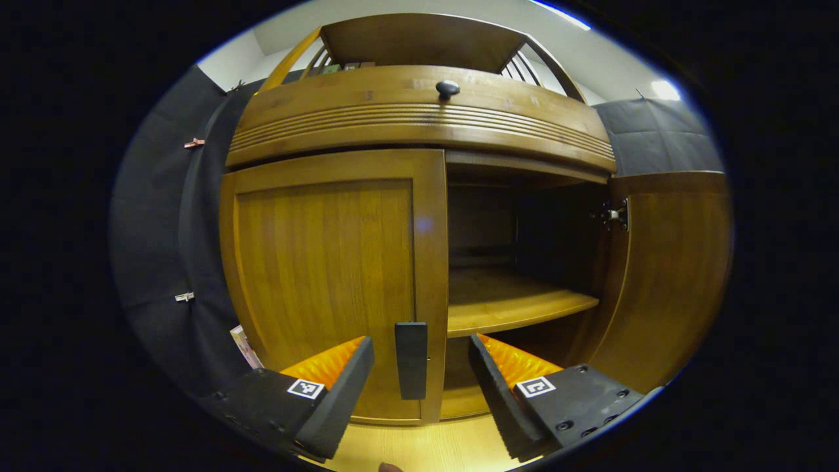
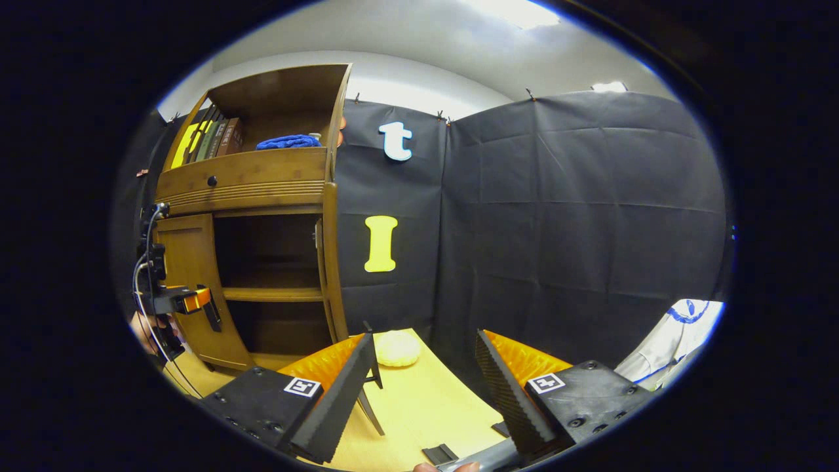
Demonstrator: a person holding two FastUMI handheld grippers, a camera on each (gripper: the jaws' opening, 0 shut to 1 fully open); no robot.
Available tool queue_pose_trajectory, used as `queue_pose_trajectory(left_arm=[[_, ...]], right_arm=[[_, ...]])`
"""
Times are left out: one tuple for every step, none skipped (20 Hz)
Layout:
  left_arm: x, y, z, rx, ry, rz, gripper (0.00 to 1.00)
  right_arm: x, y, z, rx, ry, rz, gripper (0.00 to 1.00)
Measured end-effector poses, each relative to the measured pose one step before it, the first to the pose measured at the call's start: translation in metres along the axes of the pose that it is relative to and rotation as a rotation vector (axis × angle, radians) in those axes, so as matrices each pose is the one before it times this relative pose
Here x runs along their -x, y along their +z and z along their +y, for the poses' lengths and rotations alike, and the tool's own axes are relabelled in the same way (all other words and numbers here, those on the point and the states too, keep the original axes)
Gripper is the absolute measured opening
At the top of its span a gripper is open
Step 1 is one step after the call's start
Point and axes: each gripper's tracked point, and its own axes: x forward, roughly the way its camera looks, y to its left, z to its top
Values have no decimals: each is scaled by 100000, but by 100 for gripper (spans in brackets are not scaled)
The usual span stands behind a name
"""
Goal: Open the right door of the double-door shoe cabinet with the right hand, and open the left door with the left hand.
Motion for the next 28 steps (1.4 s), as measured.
queue_pose_trajectory(left_arm=[[-569, -533, 108, -451, 244, 1087, 88], [-569, -519, 41, 249, 55, 910, 87], [-614, -425, 27, 284, 287, 986, 83], [-616, -528, -17, -7, 208, 1101, 82], [-500, -385, 91, -638, 175, 799, 77], [-560, -258, 216, -648, 395, 255, 75], [-669, -119, 191, -369, 325, 231, 73], [-667, -266, 69, 128, 157, 67, 71], [-395, -29, 100, 374, -69, 75, 67], [-155, -71, -156, 723, -1155, -100, 63], [-134, -198, -282, 294, -1596, 414, 57], [153, 32, -150, -54, -506, -101, 54], [-479, 86, 67, -72, 284, -1262, 46], [73, -44, 54, -936, 345, -458, 44], [-41, -60, 89, -1558, 99, -643, 42], [52, 67, 29, -434, -346, -417, 39], [31, -26, -8, 775, -429, 329, 36], [91, 40, 55, 702, -607, 725, 35], [80, -110, 21, 809, -422, 823, 34], [112, 1, 5, 406, -319, 500, 33], [155, -162, -80, -129, -436, 488, 33], [244, 20, -18, -10, -622, -256, 34], [292, -60, 20, 436, -766, -205, 31], [325, -6, -24, 420, -1038, -209, 31], [592, -131, 10, -229, -1571, -225, 30], [690, -67, 37, 124, -1755, 32, 30], [802, -190, 140, 566, -1796, -68, 30], [900, -64, 102, 370, -1566, -292, 30]], right_arm=[[402, 288, -363, -748, -1212, -547, 98], [301, 220, -239, -591, -1056, -555, 96], [383, 220, -206, -242, -834, -369, 94], [191, 156, -267, 47, -1171, -553, 95], [292, 246, -336, 259, -1286, -839, 97], [266, 110, -181, 92, -1187, -399, 99], [183, -17, -114, -98, -1007, 397, 94], [200, -17, -173, -178, -805, 700, 94], [219, 93, -86, -574, -875, 536, 99], [304, 162, -19, -843, -752, 251, 99], [361, 312, 15, -1140, -826, -250, 99], [313, 338, 72, -643, -669, -527, 99], [434, 356, 41, -124, -792, -633, 99], [527, 260, 2, 383, -714, -512, 98], [548, 419, 21, 519, -599, -645, 98], [611, 347, 69, 714, -653, -599, 98], [515, 390, 118, 649, -455, -648, 98], [546, 245, 230, 866, -474, -586, 100], [368, 251, 271, 629, -275, -737, 98], [269, 488, 423, 332, -126, -1147, 98], [182, 434, 388, 236, -276, -1395, 98], [87, 254, 551, -128, 53, -621, 98], [236, 158, 572, -657, 280, 37, 98], [312, 135, 612, -1181, 646, 136, 98], [334, 136, 550, -476, 1039, 60, 98], [473, -86, 381, 705, 1133, 130, 100], [24, 65, 21, 1218, 785, 182, 98], [-74, -140, 0, 655, 900, 557, 98]])
